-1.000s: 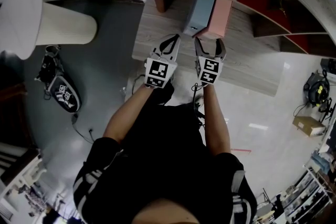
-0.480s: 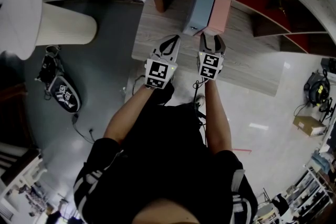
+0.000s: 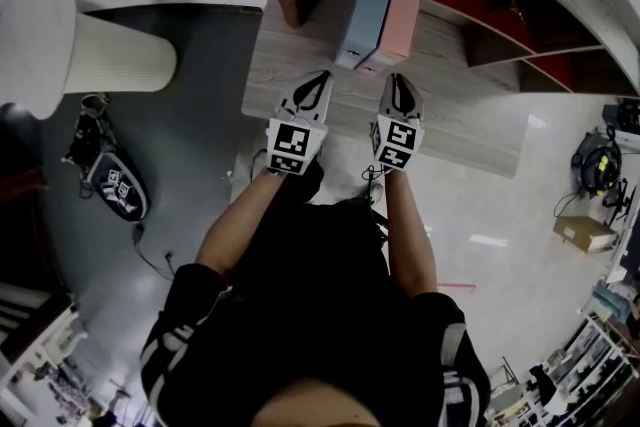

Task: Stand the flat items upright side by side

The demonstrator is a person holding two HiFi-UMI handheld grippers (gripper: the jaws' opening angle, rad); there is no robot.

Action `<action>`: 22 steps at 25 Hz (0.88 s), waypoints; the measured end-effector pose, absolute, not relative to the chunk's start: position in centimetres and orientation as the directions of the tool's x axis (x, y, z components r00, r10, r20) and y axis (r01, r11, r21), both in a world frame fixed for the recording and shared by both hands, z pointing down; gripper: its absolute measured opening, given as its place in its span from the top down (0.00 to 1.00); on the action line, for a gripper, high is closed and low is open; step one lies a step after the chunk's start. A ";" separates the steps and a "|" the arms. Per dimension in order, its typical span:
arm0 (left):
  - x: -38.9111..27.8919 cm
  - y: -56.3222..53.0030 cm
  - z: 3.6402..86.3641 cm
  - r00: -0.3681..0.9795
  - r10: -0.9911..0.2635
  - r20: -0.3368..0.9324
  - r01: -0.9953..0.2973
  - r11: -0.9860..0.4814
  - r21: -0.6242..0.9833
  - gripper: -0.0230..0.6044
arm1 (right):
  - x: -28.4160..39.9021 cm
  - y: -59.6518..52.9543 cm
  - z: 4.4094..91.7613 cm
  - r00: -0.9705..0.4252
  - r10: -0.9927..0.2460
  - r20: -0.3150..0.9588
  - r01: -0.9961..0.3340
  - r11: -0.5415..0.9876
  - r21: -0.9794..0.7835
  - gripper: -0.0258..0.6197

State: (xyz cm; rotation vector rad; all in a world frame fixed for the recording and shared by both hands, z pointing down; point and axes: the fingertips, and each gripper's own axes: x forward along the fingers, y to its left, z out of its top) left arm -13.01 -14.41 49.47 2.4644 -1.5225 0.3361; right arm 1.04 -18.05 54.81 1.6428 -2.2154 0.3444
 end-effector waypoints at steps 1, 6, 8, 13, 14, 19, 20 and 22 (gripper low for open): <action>-12.8 -14.0 48.9 0.434 -0.849 0.300 -0.897 -0.438 0.060 0.93 | 1.4 -17.5 53.9 -0.270 -0.869 0.414 -0.955 0.295 -0.002 0.89; -11.7 -11.6 45.3 0.412 -0.874 0.259 -0.909 -0.414 0.049 0.93 | 2.9 -14.6 49.3 -0.351 -0.861 0.368 -0.936 0.333 -0.114 0.92; -11.3 -10.5 43.5 0.390 -0.887 0.248 -0.919 -0.390 0.052 0.93 | 3.5 -13.5 47.1 -0.388 -0.852 0.351 -0.922 0.362 -0.142 0.92; -9.8 -7.5 38.8 0.361 -0.918 0.166 -0.932 -0.361 0.026 0.93 | 5.6 -10.4 42.3 -0.472 -0.827 0.304 -0.882 0.441 -0.168 0.92; -9.4 -6.9 38.0 0.358 -0.921 0.154 -0.933 -0.359 0.019 0.93 | 6.1 -9.8 41.5 -0.485 -0.823 0.295 -0.875 0.452 -0.174 0.92; -7.5 -4.6 36.0 0.327 -0.937 0.121 -0.944 -0.329 0.005 0.93 | 8.0 -7.5 39.0 -0.538 -0.799 0.268 -0.843 0.503 -0.192 0.92; -7.3 -4.2 35.9 0.321 -0.940 0.119 -0.946 -0.323 0.003 0.93 | 8.2 -7.2 38.8 -0.546 -0.795 0.265 -0.838 0.510 -0.196 0.92; -6.9 -3.7 35.8 0.312 -0.942 0.123 -0.949 -0.315 -0.003 0.93 | 8.7 -6.8 38.6 -0.555 -0.790 0.260 -0.831 0.518 -0.201 0.92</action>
